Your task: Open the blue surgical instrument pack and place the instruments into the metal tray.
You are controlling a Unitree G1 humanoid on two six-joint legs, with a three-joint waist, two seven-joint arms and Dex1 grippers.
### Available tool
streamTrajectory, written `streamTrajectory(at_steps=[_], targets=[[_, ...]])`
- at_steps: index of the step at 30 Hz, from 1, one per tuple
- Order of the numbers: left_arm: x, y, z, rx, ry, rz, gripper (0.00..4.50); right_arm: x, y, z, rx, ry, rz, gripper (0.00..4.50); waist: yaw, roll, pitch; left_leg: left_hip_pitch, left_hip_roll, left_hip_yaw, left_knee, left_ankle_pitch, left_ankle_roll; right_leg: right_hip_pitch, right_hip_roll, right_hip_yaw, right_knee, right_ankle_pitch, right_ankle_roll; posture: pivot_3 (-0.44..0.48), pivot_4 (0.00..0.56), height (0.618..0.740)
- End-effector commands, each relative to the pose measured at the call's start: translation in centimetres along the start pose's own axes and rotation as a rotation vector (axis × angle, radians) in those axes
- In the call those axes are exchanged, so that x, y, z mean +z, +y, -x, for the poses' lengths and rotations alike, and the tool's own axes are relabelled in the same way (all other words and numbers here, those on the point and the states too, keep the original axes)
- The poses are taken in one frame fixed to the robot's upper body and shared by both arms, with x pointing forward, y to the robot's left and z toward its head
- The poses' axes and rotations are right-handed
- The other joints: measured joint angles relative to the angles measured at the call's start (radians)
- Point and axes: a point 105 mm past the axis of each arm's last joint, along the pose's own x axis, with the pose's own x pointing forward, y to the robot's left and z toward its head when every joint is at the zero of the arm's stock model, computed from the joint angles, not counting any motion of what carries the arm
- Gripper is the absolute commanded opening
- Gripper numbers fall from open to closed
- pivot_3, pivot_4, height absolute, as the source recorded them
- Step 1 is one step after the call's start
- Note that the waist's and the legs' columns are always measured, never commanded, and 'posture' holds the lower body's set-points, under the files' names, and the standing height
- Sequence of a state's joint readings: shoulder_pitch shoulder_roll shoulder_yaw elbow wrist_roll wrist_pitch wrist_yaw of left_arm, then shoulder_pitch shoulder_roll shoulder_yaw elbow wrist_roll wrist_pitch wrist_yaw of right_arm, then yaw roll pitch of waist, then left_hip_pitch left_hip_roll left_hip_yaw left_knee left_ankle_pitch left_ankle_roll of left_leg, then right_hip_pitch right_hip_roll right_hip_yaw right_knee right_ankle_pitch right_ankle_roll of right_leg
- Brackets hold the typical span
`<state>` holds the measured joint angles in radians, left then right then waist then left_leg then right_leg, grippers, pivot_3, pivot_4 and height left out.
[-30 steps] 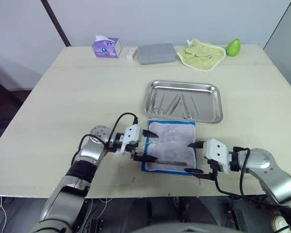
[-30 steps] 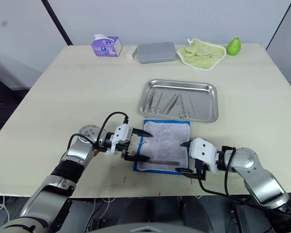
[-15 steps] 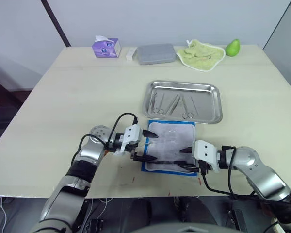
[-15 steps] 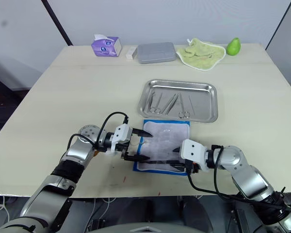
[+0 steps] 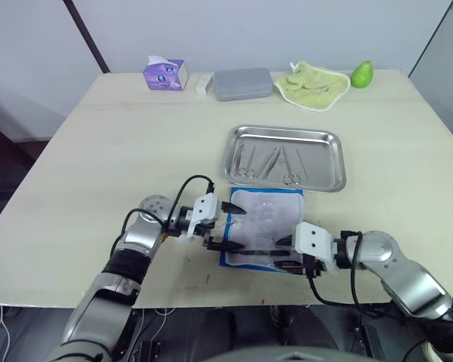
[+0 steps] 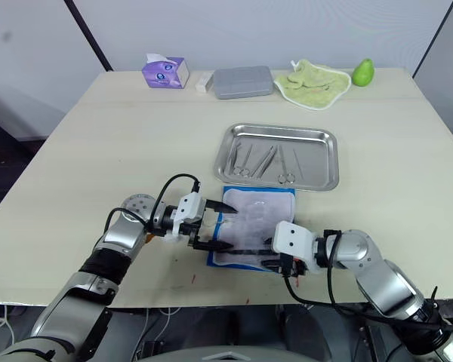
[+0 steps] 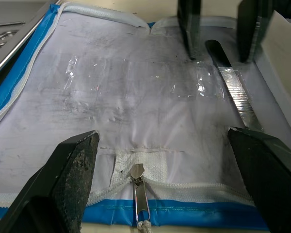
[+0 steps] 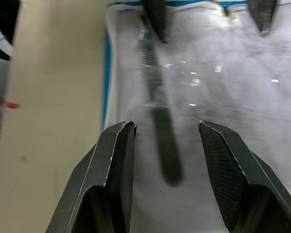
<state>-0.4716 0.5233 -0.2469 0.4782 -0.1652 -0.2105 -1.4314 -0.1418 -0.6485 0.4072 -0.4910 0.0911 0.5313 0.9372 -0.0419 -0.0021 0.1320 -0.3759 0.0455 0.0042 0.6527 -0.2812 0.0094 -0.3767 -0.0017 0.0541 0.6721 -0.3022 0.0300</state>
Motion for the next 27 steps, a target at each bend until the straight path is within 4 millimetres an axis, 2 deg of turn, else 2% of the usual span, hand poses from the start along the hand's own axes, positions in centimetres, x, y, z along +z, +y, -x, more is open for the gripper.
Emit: streamTrajectory(at_steps=[1,8,12,16,17,19,22,27], targets=[[-3.9,-2.1,0.3,-0.035,0.125,0.147,4.5,-1.1,0.4,-0.4,0.003,0.032,-0.024,2.39,0.0,0.0,0.0,0.0,0.0,0.0,0.0,0.0,0.0,0.0,0.0,0.0,0.0,0.0,0.0,0.0,0.15,0.74],[-3.6,-1.9,0.3,-0.035,0.124,0.145,4.5,-2.8,0.0,-0.7,-0.025,0.071,-0.078,2.39,-0.001,-0.002,-0.003,0.0,0.0,0.0,0.0,0.0,0.0,0.0,0.0,0.0,0.0,0.0,0.0,0.0,0.15,0.74],[-3.5,-1.9,0.3,-0.032,0.123,0.144,4.5,-3.9,0.5,-0.8,-0.008,0.11,-0.101,2.39,-0.001,-0.005,-0.006,0.001,0.001,0.0,0.0,0.0,0.0,0.0,0.001,0.0,0.0,0.0,0.0,0.0,0.15,0.74],[-3.5,-1.9,0.3,-0.029,0.122,0.144,4.5,-5.2,1.2,-1.1,0.015,0.153,-0.154,1.33,-0.001,-0.007,-0.008,0.001,0.001,0.0,0.0,0.0,0.0,0.0,0.001,0.0,0.0,0.0,0.0,0.0,0.15,0.74],[-3.5,-1.9,0.3,-0.029,0.122,0.144,4.5,-5.3,1.2,-1.1,0.012,0.159,-0.158,0.75,-0.001,-0.007,-0.009,0.001,0.001,0.0,0.0,0.0,0.0,0.0,0.001,0.0,0.0,0.0,0.0,0.0,0.15,0.74],[-3.5,-1.9,0.2,-0.029,0.12,0.143,4.5,-5.8,1.1,-1.2,0.004,0.182,-0.145,0.08,-0.001,-0.009,-0.011,0.001,0.001,0.0,0.0,0.0,0.0,0.0,0.001,0.0,0.0,0.0,0.0,0.0,0.15,0.74],[-3.5,-2.0,0.3,-0.029,0.119,0.143,4.5,-6.2,0.6,-0.8,-0.006,0.223,-0.09,0.07,-0.001,-0.011,-0.015,0.002,0.001,0.001,0.0,0.0,0.0,0.001,0.001,0.001,0.0,0.0,0.0,0.0,0.15,0.74],[-3.6,-2.0,0.2,-0.027,0.121,0.143,4.5,-4.0,-0.7,-0.5,-0.042,0.17,-0.069,0.07,-0.001,-0.011,-0.016,0.004,0.001,0.002,-0.001,0.0,0.0,0.002,0.001,0.002,0.0,0.0,-0.001,0.0,0.15,0.74]])
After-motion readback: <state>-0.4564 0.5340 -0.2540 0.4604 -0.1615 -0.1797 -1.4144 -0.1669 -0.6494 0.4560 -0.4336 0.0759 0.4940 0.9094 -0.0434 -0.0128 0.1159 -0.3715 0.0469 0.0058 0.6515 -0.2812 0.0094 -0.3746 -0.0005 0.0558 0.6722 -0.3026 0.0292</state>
